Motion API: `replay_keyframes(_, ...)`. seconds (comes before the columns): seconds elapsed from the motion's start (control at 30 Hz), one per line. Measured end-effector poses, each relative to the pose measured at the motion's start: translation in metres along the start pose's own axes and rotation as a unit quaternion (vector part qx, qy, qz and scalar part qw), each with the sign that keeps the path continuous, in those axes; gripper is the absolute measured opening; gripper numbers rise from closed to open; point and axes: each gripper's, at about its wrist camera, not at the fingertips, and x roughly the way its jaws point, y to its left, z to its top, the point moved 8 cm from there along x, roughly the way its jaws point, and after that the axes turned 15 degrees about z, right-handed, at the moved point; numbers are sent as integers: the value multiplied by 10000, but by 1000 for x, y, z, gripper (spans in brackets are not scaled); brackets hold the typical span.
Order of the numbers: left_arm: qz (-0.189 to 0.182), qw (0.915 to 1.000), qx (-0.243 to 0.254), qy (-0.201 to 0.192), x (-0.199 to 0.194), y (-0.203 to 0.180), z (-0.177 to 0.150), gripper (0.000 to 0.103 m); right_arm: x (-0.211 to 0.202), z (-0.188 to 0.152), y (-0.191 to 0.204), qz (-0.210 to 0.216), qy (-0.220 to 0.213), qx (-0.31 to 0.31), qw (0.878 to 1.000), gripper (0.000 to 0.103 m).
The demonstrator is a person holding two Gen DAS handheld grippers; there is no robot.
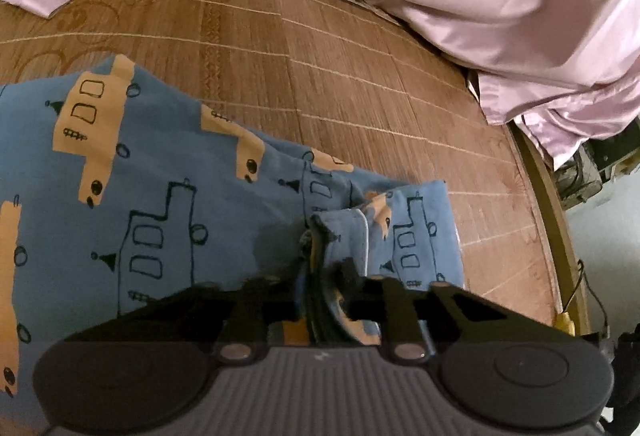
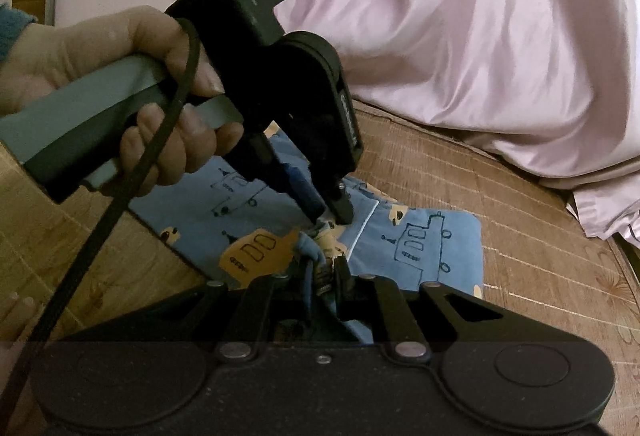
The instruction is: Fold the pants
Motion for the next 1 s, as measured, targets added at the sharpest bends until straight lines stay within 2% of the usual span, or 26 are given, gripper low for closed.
replay_keyframes(0.23,144,9993,297,-170,-4,-7,0,9,2,-2,-1,18,74,-91,9999,11)
replay_keyframes(0.47,229,9984,472,-226,-11,-5,5,7,2,3,3,53,32,-212,9998,11)
replay_keyframes(1.0,362,9973,484,-419,-40,37,16,6,18,29,37,427,-106,-508,9977,10)
